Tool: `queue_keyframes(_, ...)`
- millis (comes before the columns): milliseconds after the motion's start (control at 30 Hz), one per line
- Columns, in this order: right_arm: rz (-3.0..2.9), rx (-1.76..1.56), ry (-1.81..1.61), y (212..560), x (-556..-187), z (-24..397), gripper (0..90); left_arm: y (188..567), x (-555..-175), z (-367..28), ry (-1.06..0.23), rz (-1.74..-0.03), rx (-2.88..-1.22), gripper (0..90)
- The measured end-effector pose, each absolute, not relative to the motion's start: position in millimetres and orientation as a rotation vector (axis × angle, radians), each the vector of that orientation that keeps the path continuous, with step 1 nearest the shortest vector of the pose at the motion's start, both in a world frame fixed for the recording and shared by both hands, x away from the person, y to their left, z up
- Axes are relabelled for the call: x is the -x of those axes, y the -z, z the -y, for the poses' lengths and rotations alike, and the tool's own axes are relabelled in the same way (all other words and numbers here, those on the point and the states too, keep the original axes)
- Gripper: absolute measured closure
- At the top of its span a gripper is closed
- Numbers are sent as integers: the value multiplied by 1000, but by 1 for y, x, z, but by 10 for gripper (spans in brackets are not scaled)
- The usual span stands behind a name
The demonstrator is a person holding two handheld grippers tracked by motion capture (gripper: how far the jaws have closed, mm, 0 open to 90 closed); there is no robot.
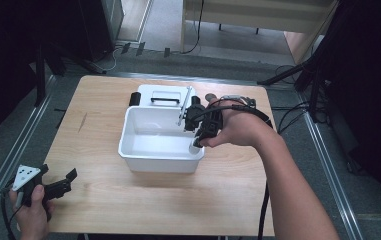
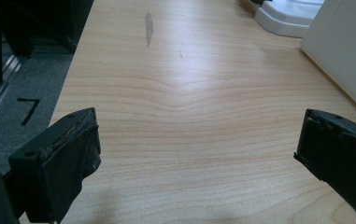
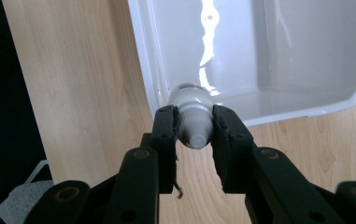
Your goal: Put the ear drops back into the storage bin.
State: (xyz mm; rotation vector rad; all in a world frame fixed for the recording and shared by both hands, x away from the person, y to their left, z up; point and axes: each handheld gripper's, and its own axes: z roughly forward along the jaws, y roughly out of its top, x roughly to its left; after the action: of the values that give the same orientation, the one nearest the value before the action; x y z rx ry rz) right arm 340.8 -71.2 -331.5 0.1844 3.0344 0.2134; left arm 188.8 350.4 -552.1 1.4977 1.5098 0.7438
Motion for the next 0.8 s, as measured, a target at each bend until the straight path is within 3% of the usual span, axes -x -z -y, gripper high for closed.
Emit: queue_keyframes(800,-3097,-171,-110,373,-354,58,721,552,-189,-351,-739,-1509,-1492,2)
